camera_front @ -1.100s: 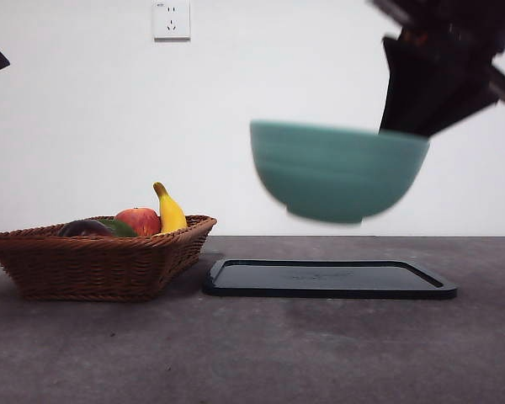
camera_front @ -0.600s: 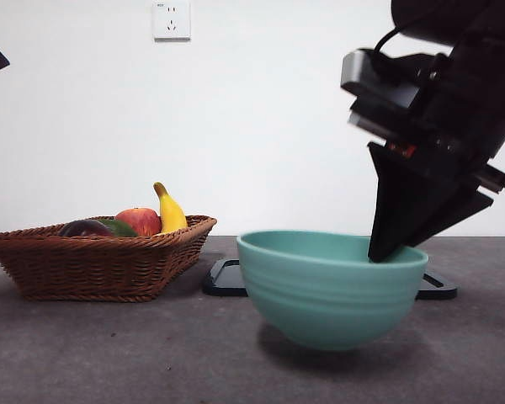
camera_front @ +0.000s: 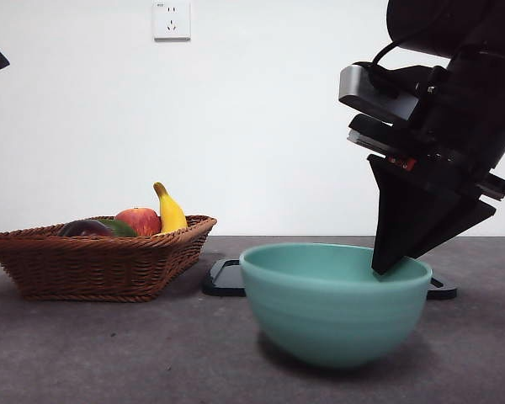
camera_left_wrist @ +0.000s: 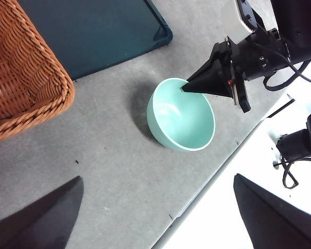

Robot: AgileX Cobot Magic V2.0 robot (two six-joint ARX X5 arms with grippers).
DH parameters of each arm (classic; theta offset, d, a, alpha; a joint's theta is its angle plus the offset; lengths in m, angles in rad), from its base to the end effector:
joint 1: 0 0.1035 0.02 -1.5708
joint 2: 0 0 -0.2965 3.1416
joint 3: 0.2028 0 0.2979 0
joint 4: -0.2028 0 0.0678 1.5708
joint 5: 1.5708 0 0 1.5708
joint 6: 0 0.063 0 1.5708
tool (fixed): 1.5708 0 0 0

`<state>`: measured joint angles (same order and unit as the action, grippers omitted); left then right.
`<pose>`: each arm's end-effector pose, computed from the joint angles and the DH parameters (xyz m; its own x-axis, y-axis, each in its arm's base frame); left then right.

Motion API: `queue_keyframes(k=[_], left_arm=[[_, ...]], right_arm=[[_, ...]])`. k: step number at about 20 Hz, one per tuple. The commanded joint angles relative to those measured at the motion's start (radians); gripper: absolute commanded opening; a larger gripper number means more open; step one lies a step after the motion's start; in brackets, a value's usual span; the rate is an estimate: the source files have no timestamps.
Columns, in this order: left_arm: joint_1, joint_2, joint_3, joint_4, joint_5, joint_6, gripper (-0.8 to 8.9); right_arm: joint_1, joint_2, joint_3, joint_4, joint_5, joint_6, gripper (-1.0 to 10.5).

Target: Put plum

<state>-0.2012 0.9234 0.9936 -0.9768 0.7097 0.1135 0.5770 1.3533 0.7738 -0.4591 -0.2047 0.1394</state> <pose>0.1871 -0.0801 0.3293 0.3279 -0.7319 -0.5973 0.6290 0.6409 -0.4400 0.2434 0.1737 0.1719 0.3055 0.4414 -0.8437 -0.5142 0.8222 0.2440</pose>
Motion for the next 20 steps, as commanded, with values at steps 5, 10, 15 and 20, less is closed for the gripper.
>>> queue_keyframes(k=[5,10,15,20], left_arm=[[-0.003,0.006,0.021,0.004,0.006,-0.002,4.65],[-0.003,0.006,0.021,0.004,0.006,-0.002,4.65],[-0.003,0.006,0.021,0.005,0.006,-0.002,4.65],[-0.003,0.006,0.021,0.005,0.006,-0.002,4.65]], right_arm=[[0.01,0.013,0.0,0.013,0.004,0.015,2.3],[0.008,-0.04,0.032,0.0,0.01,0.018,2.3],[0.007,-0.177,0.137,-0.083,0.029,0.002,2.3],[0.007,-0.303,0.216,-0.212,-0.043,-0.026,2.3]])
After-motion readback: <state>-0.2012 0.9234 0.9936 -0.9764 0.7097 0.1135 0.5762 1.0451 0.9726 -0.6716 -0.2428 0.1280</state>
